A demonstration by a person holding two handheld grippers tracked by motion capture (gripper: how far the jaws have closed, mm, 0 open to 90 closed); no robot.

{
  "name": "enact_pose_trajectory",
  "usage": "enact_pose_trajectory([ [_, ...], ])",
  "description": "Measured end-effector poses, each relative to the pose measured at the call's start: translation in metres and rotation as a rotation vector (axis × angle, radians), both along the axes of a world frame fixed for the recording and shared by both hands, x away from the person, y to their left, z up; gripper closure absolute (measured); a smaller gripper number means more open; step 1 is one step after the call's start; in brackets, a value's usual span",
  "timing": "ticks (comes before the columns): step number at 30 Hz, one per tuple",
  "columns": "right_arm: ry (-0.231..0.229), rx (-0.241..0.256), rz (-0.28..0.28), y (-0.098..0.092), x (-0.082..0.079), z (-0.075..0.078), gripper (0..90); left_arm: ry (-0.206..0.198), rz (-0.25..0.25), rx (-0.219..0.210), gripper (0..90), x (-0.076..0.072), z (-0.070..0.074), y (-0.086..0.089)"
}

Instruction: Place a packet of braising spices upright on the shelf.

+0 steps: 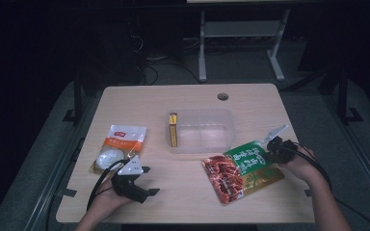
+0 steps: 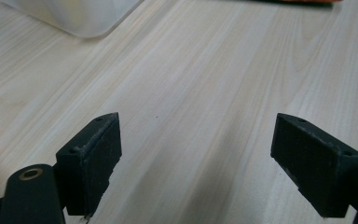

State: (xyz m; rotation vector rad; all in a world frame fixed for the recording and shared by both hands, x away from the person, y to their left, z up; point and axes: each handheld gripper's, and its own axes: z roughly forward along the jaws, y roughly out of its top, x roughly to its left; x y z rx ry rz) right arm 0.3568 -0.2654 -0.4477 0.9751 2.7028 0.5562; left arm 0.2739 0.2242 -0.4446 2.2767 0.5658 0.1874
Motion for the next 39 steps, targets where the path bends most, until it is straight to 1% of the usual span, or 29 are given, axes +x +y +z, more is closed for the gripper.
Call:
enact_pose_trajectory([
  [3, 0.015, 0.013, 0.026, 0.007, -0.003, 0.0, 90.0, 0.002, -0.007, -0.001, 15.3, 0.0, -0.001, -0.001],
  [5, 0.021, 0.031, 0.053, 0.012, -0.004, 0.0, 90.0, 0.001, -0.015, 0.006, 15.2, 0.0, 0.0, -0.002],
  [7, 0.028, 0.043, 0.073, 0.017, -0.006, 0.0, 90.0, 0.006, -0.014, 0.003, 15.3, 0.0, -0.001, -0.003],
  [9, 0.036, 0.044, 0.102, 0.023, -0.008, 0.0, 90.0, 0.003, -0.017, -0.001, 15.3, 0.0, -0.001, -0.004],
  [10, 0.027, 0.042, 0.126, 0.026, -0.009, -0.001, 90.0, 0.001, -0.02, 0.0, 15.3, 0.0, -0.001, -0.004],
  [13, 0.037, 0.038, 0.162, 0.035, -0.012, 0.0, 90.0, 0.001, -0.025, 0.008, 15.2, -0.001, -0.001, -0.004],
  [18, 0.059, 0.072, 0.22, 0.047, -0.014, -0.001, 90.0, 0.001, -0.033, 0.008, 15.2, -0.001, -0.002, -0.004],
  [19, 0.063, 0.08, 0.234, 0.05, -0.014, -0.001, 90.0, 0.001, -0.03, 0.0, 15.3, -0.001, -0.002, -0.005],
  [20, 0.065, 0.084, 0.246, 0.053, -0.015, -0.001, 90.0, 0.002, -0.029, 0.001, 15.2, -0.001, -0.002, -0.006],
  [23, 0.06, 0.09, 0.279, 0.061, -0.017, -0.002, 90.0, 0.001, -0.037, 0.005, 15.2, -0.001, -0.002, -0.006],
  [31, 0.054, 0.098, 0.38, 0.091, -0.027, -0.002, 90.0, 0.0, -0.045, 0.008, 15.2, -0.002, -0.003, -0.008],
  [35, 0.031, 0.1, 0.415, 0.104, -0.03, -0.003, 90.0, -0.006, -0.05, 0.003, 15.2, -0.002, -0.003, -0.01],
  [39, 0.011, 0.118, 0.442, 0.116, -0.03, -0.004, 90.0, -0.003, -0.057, -0.005, 15.2, -0.003, -0.003, -0.014],
])
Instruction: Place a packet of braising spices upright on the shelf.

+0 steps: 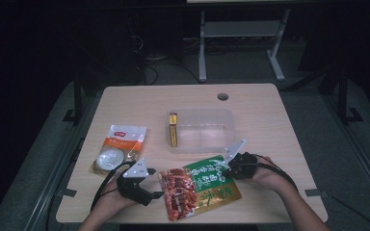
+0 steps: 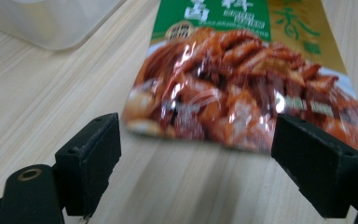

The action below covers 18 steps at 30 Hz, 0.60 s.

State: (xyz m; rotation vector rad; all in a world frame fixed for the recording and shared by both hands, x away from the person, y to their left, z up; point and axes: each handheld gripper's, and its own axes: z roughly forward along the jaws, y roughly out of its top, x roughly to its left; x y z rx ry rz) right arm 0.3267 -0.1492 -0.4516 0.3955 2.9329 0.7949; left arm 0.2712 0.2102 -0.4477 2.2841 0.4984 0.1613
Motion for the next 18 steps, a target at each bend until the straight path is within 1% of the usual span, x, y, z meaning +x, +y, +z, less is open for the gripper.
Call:
enact_pose_trajectory([
  [3, -0.008, 0.008, 0.019, 0.008, -0.002, -0.001, 90.0, 0.001, -0.007, -0.001, 15.2, 0.0, 0.0, -0.003],
  [4, -0.009, 0.008, 0.025, 0.01, -0.003, -0.001, 90.0, 0.003, -0.007, 0.011, 15.2, 0.0, 0.001, -0.005],
  [5, -0.008, 0.007, 0.025, 0.01, -0.003, 0.0, 90.0, 0.006, -0.004, 0.017, 15.3, 0.001, 0.002, -0.007],
  [6, -0.008, 0.013, 0.022, 0.009, -0.004, 0.001, 90.0, 0.007, -0.003, 0.012, 15.3, 0.001, 0.003, -0.009],
  [7, 0.001, 0.039, 0.008, 0.006, -0.004, 0.003, 90.0, 0.009, -0.003, 0.004, 15.3, 0.002, 0.005, -0.011],
  [8, -0.002, 0.075, -0.008, 0.003, -0.004, 0.006, 89.6, 0.017, -0.009, -0.009, 15.3, 0.003, 0.006, -0.013],
  [9, -0.003, 0.096, -0.027, -0.001, -0.005, 0.01, 83.7, 0.036, -0.018, -0.027, 14.7, 0.005, 0.006, -0.018],
  [10, -0.02, 0.106, -0.045, -0.004, -0.007, 0.013, 80.5, 0.045, -0.036, -0.016, 12.9, 0.006, 0.007, -0.022],
  [11, -0.031, 0.116, -0.077, -0.007, -0.011, 0.015, 77.1, 0.046, -0.053, 0.001, 12.6, 0.008, 0.007, -0.026],
  [12, -0.023, 0.128, -0.096, -0.01, -0.013, 0.015, 73.3, 0.044, -0.064, 0.008, 12.4, 0.009, 0.007, -0.03],
  [13, -0.034, 0.128, -0.109, -0.013, -0.016, 0.014, 68.3, 0.048, -0.067, 0.006, 12.4, 0.01, 0.007, -0.035],
  [14, -0.029, 0.131, -0.136, -0.016, -0.019, 0.014, 64.3, 0.052, -0.073, 0.011, 12.3, 0.011, 0.006, -0.039],
  [15, -0.032, 0.137, -0.152, -0.018, -0.022, 0.013, 58.9, 0.045, -0.08, 0.023, 12.3, 0.012, 0.006, -0.043],
  [16, -0.039, 0.144, -0.168, -0.021, -0.026, 0.012, 54.5, 0.042, -0.081, 0.026, 12.2, 0.014, 0.006, -0.047],
  [18, -0.031, 0.151, -0.201, -0.026, -0.032, 0.01, 47.7, 0.044, -0.085, 0.033, 12.1, 0.017, 0.005, -0.053],
])
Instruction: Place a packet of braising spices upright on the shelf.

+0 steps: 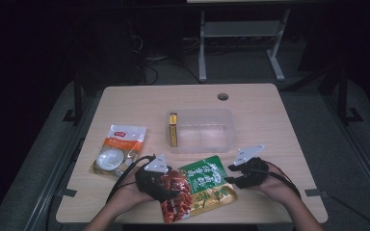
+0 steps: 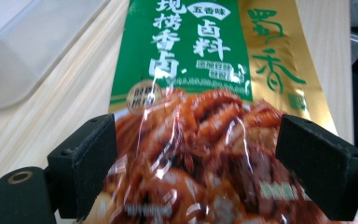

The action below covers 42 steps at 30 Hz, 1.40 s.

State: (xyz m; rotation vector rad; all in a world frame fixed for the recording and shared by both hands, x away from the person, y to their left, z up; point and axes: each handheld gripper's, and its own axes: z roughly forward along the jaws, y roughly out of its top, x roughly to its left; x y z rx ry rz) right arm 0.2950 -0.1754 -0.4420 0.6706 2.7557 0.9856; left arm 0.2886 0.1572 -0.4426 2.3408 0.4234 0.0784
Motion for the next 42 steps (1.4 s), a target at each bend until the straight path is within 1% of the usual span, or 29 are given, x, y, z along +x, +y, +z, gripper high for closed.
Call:
enact_pose_trajectory([
  [1, 0.001, 0.001, -0.019, -0.002, -0.004, 0.0, 45.8, 0.002, 0.005, -0.009, 12.1, 0.002, -0.001, -0.003],
  [2, 0.003, 0.011, -0.027, -0.004, -0.007, -0.002, 43.7, 0.005, 0.007, -0.002, 12.1, 0.005, -0.002, -0.006],
  [3, 0.014, 0.024, -0.042, -0.006, -0.011, -0.002, 40.5, 0.003, 0.01, 0.005, 12.1, 0.007, -0.003, -0.007],
  [5, 0.009, 0.03, -0.061, -0.009, -0.017, -0.003, 37.7, 0.003, 0.017, 0.006, 12.1, 0.01, -0.004, -0.009],
  [6, 0.007, 0.033, -0.065, -0.011, -0.019, -0.003, 36.0, 0.012, 0.018, 0.005, 12.1, 0.013, -0.005, -0.01],
  [8, 0.002, 0.042, -0.074, -0.015, -0.023, -0.004, 33.1, 0.014, 0.017, 0.012, 12.1, 0.017, -0.008, -0.011],
  [11, -0.005, 0.035, -0.08, -0.017, -0.021, -0.005, 30.1, 0.025, 0.01, 0.023, 12.1, 0.02, -0.013, -0.013],
  [13, -0.005, 0.032, -0.08, -0.017, -0.02, -0.006, 29.3, 0.029, 0.01, 0.025, 12.1, 0.022, -0.017, -0.015],
  [14, -0.008, 0.033, -0.081, -0.017, -0.019, -0.006, 29.1, 0.034, 0.017, 0.019, 12.1, 0.021, -0.019, -0.016],
  [16, -0.009, 0.035, -0.083, -0.017, -0.019, -0.006, 29.0, 0.037, 0.012, 0.016, 12.1, 0.022, -0.021, -0.017],
  [18, -0.012, 0.036, -0.087, -0.018, -0.019, -0.005, 29.0, 0.027, 0.01, 0.016, 11.2, 0.024, -0.022, -0.017],
  [20, -0.01, 0.036, -0.088, -0.018, -0.018, -0.005, 29.0, 0.032, 0.016, 0.005, 10.8, 0.024, -0.024, -0.017],
  [23, -0.011, 0.034, -0.091, -0.019, -0.018, -0.006, 29.0, 0.047, 0.015, 0.007, 10.8, 0.024, -0.026, -0.017],
  [27, -0.015, 0.035, -0.093, -0.02, -0.018, -0.005, 29.1, 0.036, 0.008, 0.005, 10.9, 0.024, -0.027, -0.016],
  [30, -0.014, 0.034, -0.093, -0.02, -0.018, -0.005, 29.2, 0.027, 0.004, -0.005, 11.2, 0.023, -0.028, -0.015],
  [33, -0.015, 0.031, -0.09, -0.02, -0.018, -0.006, 29.2, 0.024, -0.008, -0.002, 13.0, 0.023, -0.028, -0.014],
  [36, -0.019, 0.031, -0.087, -0.02, -0.017, -0.006, 29.2, 0.02, -0.01, 0.001, 17.0, 0.022, -0.027, -0.013],
  [37, -0.02, 0.03, -0.087, -0.02, -0.017, -0.006, 29.2, 0.018, -0.011, 0.002, 19.9, 0.023, -0.026, -0.012],
  [39, -0.019, 0.032, -0.092, -0.02, -0.017, -0.005, 29.1, 0.018, -0.017, 0.001, 27.1, 0.023, -0.025, -0.01],
  [42, -0.022, 0.033, -0.091, -0.021, -0.017, -0.005, 29.2, 0.016, -0.023, -0.013, 39.2, 0.022, -0.025, -0.009],
])
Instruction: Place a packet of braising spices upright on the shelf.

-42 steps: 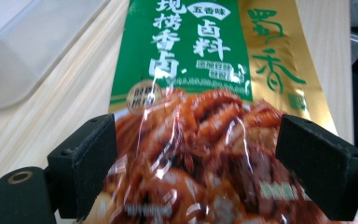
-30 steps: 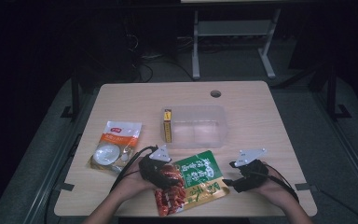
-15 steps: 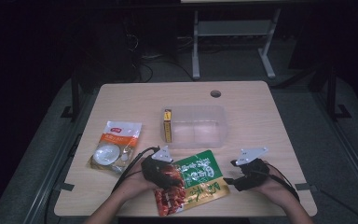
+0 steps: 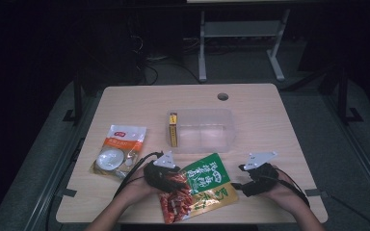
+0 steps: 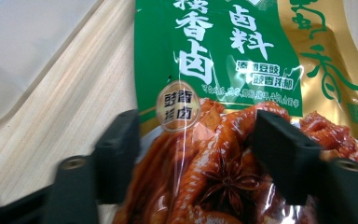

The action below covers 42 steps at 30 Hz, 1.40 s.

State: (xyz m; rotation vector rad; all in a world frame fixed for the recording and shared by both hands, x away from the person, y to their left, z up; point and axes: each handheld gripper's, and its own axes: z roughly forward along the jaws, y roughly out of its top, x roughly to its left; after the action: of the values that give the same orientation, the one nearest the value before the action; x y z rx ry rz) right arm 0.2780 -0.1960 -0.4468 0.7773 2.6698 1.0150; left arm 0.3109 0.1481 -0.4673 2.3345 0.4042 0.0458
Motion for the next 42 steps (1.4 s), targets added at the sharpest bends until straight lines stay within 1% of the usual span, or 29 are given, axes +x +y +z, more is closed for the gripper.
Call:
enact_pose_trajectory([
  [2, 0.003, 0.003, -0.003, 0.001, 0.0, 0.0, 29.2, -0.002, -0.01, 0.003, 44.5, 0.0, 0.001, 0.0],
  [6, 0.0, 0.005, 0.002, 0.001, -0.001, 0.001, 29.2, 0.006, -0.037, 0.01, 60.1, 0.001, 0.002, -0.002],
  [11, 0.002, 0.013, -0.004, -0.001, 0.001, 0.002, 28.9, 0.015, -0.047, 0.018, 73.3, 0.001, 0.003, -0.004],
  [13, 0.006, 0.023, -0.008, -0.002, 0.002, 0.002, 28.7, 0.016, -0.057, 0.03, 77.9, 0.001, 0.004, -0.005],
  [15, 0.017, 0.054, -0.008, -0.003, 0.003, 0.003, 28.6, 0.013, -0.054, 0.04, 81.5, 0.0, 0.005, -0.007],
  [16, 0.021, 0.071, -0.01, -0.004, 0.003, 0.004, 28.7, 0.012, -0.052, 0.043, 82.6, -0.001, 0.006, -0.007],
  [22, 0.038, 0.1, -0.019, -0.006, 0.004, 0.003, 27.6, 0.015, -0.038, 0.05, 87.1, -0.002, 0.009, -0.007],
  [28, 0.03, 0.127, -0.022, -0.006, 0.004, 0.005, 26.7, 0.037, -0.014, 0.034, 88.7, -0.001, 0.012, -0.006],
  [31, 0.031, 0.137, -0.025, -0.006, 0.003, 0.006, 26.4, 0.022, 0.002, 0.024, 89.1, -0.002, 0.015, -0.003],
  [32, 0.03, 0.138, -0.023, -0.006, 0.003, 0.006, 26.5, 0.017, 0.012, 0.01, 89.2, -0.002, 0.017, -0.002],
  [34, 0.025, 0.142, -0.018, -0.007, 0.003, 0.006, 26.5, 0.002, 0.025, -0.001, 89.3, -0.002, 0.022, 0.001],
  [37, 0.023, 0.162, -0.016, -0.008, 0.003, 0.008, 26.5, -0.016, 0.056, -0.02, 89.4, -0.002, 0.028, 0.007],
  [40, 0.031, 0.19, -0.011, -0.007, 0.002, 0.01, 26.5, -0.043, 0.082, -0.023, 89.6, -0.002, 0.035, 0.014],
  [42, 0.022, 0.203, -0.005, -0.007, 0.001, 0.012, 26.6, -0.055, 0.105, -0.042, 89.6, -0.002, 0.039, 0.019],
])
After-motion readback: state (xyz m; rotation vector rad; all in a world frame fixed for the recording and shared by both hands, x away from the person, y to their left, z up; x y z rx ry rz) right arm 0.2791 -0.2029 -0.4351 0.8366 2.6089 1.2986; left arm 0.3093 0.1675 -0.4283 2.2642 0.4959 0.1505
